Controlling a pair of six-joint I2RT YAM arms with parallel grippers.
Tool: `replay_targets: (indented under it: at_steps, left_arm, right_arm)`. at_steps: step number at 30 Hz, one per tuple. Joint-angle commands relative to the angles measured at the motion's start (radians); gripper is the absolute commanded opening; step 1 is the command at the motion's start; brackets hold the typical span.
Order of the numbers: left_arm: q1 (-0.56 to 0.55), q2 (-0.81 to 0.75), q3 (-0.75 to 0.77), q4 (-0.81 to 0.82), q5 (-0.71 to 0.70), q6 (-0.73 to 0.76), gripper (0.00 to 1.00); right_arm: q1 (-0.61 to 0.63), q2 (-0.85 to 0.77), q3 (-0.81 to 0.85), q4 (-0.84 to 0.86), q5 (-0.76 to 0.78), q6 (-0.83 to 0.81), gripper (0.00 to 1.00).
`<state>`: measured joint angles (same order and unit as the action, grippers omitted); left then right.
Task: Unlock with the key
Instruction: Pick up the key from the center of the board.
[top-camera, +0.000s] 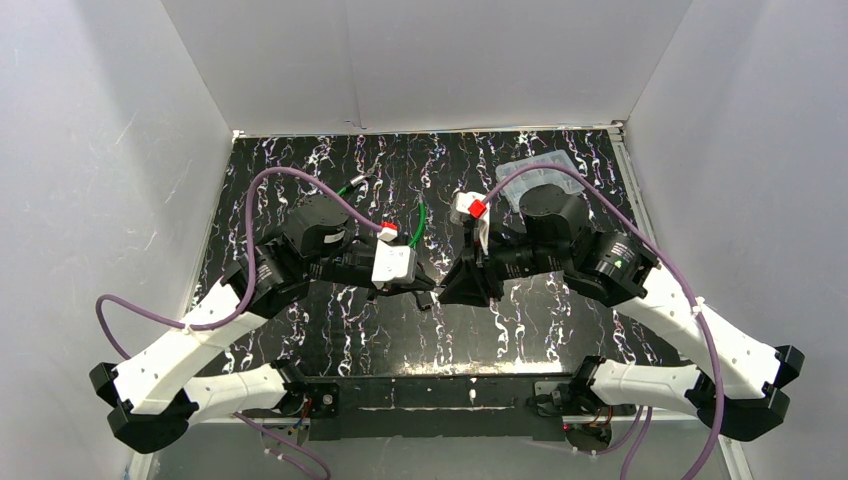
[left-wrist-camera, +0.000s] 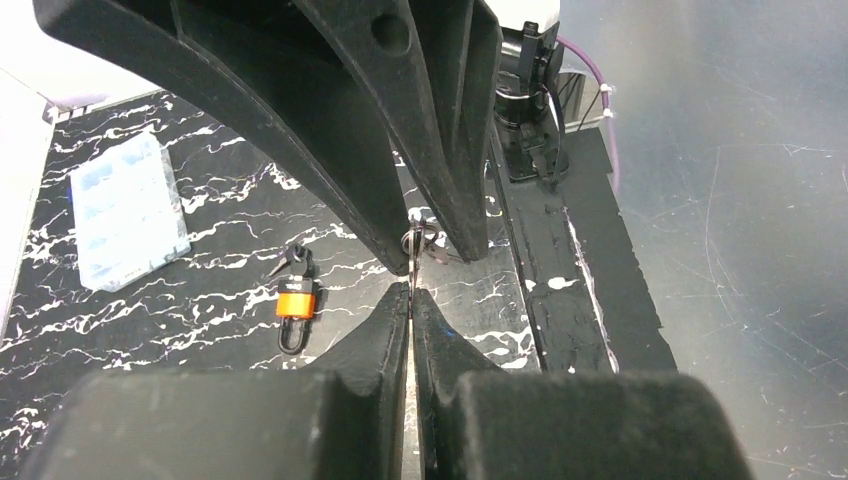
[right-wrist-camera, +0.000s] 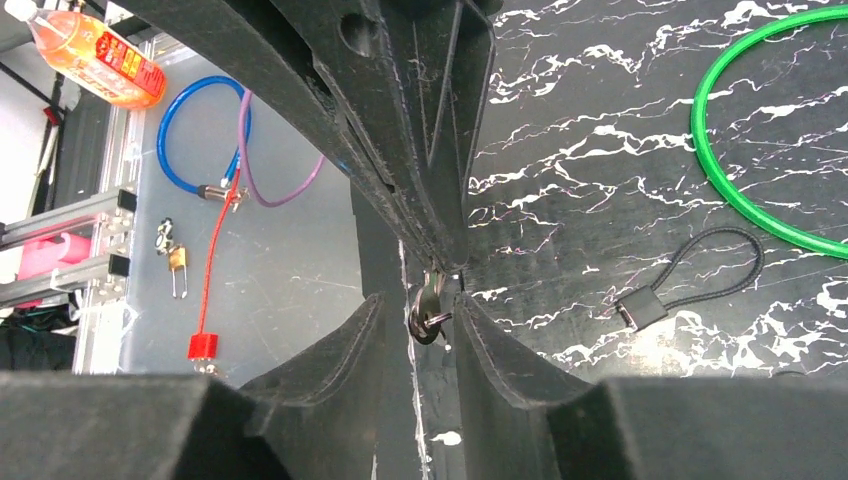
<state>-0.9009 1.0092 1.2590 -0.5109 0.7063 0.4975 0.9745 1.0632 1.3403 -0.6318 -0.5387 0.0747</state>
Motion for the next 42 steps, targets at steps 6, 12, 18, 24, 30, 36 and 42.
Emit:
replay_targets:
  at_steps: [6, 12, 18, 24, 30, 36, 42]
  left_arm:
    - [-0.008, 0.001, 0.046, -0.012, 0.007, 0.018, 0.0]
    - [-0.007, 0.003, 0.051, -0.01, 0.011, 0.015, 0.0]
    - [-0.007, 0.001, 0.058, 0.0, -0.014, 0.015, 0.37]
    - [-0.006, 0.0, 0.088, 0.017, -0.138, 0.015, 0.98]
    - [-0.001, -0.037, 0.041, 0.096, -0.22, -0.103, 0.98]
    - [0.004, -0.025, 0.004, 0.172, -0.159, -0.335, 0.79]
    - [0.009, 0.011, 0.009, 0.262, -0.116, -0.467, 0.53]
  right_arm:
    - [0.017, 0.009, 0.045, -0.006, -0.015, 0.002, 0.05]
    - [0.019, -0.025, 0.006, 0.067, 0.045, 0.041, 0.01]
    - [0.021, -0.128, -0.16, 0.294, 0.103, 0.129, 0.01]
    - [0.027, -0.255, -0.331, 0.522, 0.198, 0.222, 0.01]
    - [0.027, -0.381, -0.467, 0.769, 0.39, 0.32, 0.01]
    - [0.029, -0.422, -0.541, 0.998, 0.48, 0.374, 0.01]
    - [0.028, -0.4, -0.517, 1.026, 0.449, 0.383, 0.01]
